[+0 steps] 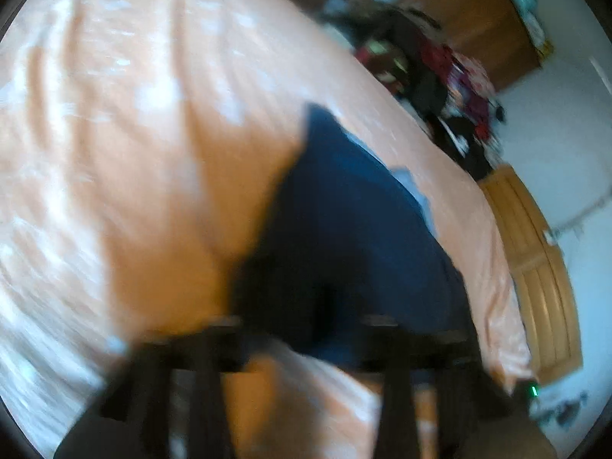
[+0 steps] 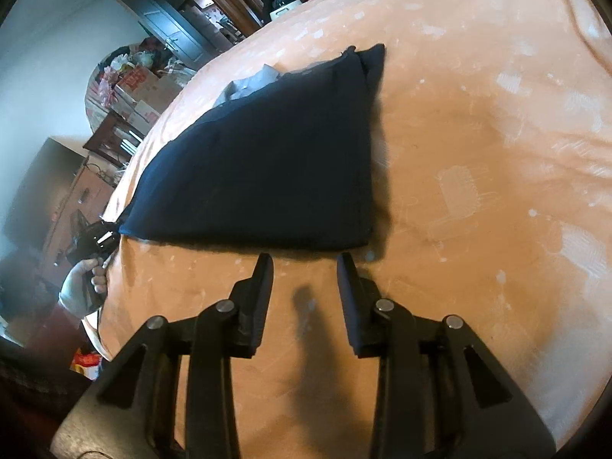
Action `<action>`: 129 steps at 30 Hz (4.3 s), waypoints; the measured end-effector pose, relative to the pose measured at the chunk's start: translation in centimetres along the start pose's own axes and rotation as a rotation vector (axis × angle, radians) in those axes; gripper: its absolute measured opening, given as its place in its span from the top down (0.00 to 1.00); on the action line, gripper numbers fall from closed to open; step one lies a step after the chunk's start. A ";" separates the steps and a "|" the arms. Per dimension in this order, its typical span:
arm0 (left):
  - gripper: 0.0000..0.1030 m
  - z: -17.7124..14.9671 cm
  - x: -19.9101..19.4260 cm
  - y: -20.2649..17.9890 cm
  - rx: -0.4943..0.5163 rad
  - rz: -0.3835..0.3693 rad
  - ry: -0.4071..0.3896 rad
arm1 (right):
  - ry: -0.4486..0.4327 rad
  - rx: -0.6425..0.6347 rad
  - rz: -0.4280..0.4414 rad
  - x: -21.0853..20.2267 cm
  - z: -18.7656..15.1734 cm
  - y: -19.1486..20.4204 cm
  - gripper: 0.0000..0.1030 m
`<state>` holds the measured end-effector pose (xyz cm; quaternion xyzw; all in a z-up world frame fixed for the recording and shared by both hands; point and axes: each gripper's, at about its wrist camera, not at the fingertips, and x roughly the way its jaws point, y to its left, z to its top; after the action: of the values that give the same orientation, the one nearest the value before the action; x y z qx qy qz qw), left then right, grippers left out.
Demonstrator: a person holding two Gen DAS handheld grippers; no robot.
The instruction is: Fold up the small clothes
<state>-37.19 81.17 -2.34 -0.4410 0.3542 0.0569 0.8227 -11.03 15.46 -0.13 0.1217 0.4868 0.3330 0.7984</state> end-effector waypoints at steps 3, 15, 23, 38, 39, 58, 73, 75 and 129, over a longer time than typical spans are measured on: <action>0.90 -0.4 -0.9 0.1 0.002 -0.002 -0.043 | -0.018 -0.030 -0.021 -1.1 -0.3 1.1 0.65; 0.36 -0.9 -0.1 -1.2 -0.016 -0.054 -0.075 | -0.040 -0.157 0.029 -0.4 0.8 7.8 0.49; 0.27 0.9 3.6 -3.0 0.007 -0.008 -0.161 | -0.038 -0.217 0.071 2.4 3.5 13.1 0.35; 0.85 -1.9 3.7 -13.7 0.486 0.045 -0.216 | 0.242 -0.549 0.191 23.3 16.6 35.5 0.18; 0.85 -2.1 3.8 -14.1 0.501 0.051 -0.216 | 0.284 -0.578 0.169 25.1 16.5 36.5 0.18; 0.77 -12.5 13.0 -32.5 0.889 -0.321 0.144 | 0.092 -0.146 0.160 14.3 16.9 12.2 0.91; 0.61 -22.7 24.2 -38.3 0.963 -0.296 0.413 | 0.121 0.116 0.228 12.4 14.1 -2.6 0.85; 0.59 -22.9 25.1 -37.9 0.958 -0.265 0.456 | 0.133 0.182 0.276 12.8 13.6 -3.9 0.80; 0.58 -10.5 12.4 -24.0 1.101 -0.047 0.239 | 0.038 0.205 0.340 7.6 2.4 -5.9 1.00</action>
<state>-23.80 55.87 2.45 0.0421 0.4126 -0.2049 0.8865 -4.23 16.33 -7.30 0.2766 0.5056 0.4140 0.7047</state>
